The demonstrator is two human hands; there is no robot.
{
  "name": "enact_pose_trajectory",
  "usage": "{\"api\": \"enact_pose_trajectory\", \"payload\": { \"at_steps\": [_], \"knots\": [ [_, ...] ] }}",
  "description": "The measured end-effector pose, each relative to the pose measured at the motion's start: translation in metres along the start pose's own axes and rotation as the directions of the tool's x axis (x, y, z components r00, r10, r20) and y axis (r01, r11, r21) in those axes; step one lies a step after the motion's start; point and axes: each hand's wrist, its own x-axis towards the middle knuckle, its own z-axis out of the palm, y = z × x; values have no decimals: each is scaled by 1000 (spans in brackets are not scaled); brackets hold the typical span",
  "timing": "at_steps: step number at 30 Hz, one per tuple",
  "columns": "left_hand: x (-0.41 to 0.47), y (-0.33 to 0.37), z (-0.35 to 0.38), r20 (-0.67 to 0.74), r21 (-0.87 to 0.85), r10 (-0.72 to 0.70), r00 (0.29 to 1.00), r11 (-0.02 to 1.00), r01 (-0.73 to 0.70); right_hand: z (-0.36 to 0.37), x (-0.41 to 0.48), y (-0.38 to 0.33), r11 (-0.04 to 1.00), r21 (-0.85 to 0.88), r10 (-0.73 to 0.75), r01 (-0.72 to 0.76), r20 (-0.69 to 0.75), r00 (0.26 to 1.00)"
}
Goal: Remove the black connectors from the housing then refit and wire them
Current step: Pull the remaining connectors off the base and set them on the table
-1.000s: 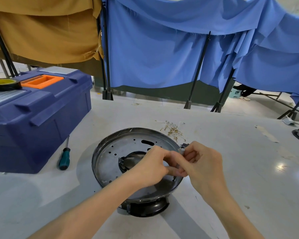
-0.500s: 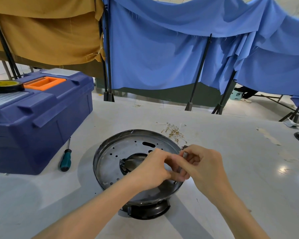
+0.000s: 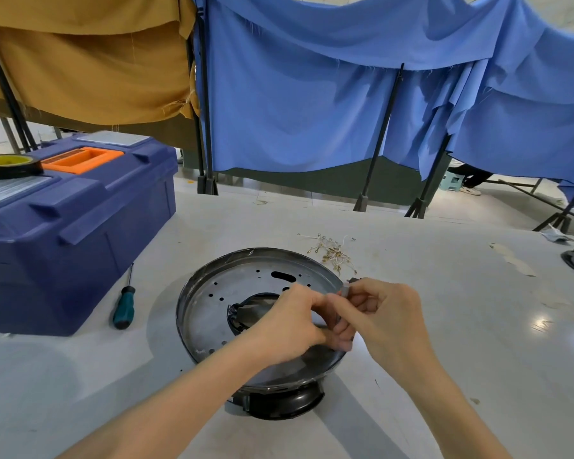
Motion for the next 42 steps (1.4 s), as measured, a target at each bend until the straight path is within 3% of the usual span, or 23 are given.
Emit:
{"api": "enact_pose_trajectory", "payload": {
  "at_steps": [4, 9, 11, 20, 23, 25, 27, 32, 36, 42],
  "knots": [
    [2, 0, 1, -11, 86, -10, 1000, 996, 11, 10, -5, 1, 996, -60, 54, -63, -146, 988],
    [0, 1, -3, -9, 73, -51, 999, 996, 52, -3, 1, -7, 1000, 2, -1, 1, 159, 987],
    [1, -1, -2, -4, 86, -44, 999, 995, 44, -8, 3, -10, 997, -43, -60, 69, 177, 982],
    [2, -3, 4, -26, 78, -26, 999, 997, 28, 12, -5, -2, 999, -4, 46, -47, -142, 989],
    [2, -2, 1, 3, 66, -42, 999, 997, 42, 5, 0, -5, 998, -37, 54, -55, -23, 998],
    [1, 1, 2, 5, 52, -51, 999, 997, 51, -5, 5, -9, 1000, -27, 4, -1, 114, 993],
    [1, 1, 2, 5, 57, -53, 999, 997, 53, -10, 6, -10, 997, -26, -63, 67, 147, 987],
    [-1, 1, 1, -2, -26, -43, 999, 999, 43, -3, 0, -3, 999, -10, -41, 41, -7, 999],
    [0, 3, 2, -7, 23, -47, 999, 999, 47, 1, -2, -3, 1000, 0, 27, -27, -97, 995],
    [-1, 6, -3, 8, 38, -43, 999, 998, 43, -13, 9, -10, 996, -57, -53, 65, 188, 981]
  ]
}}
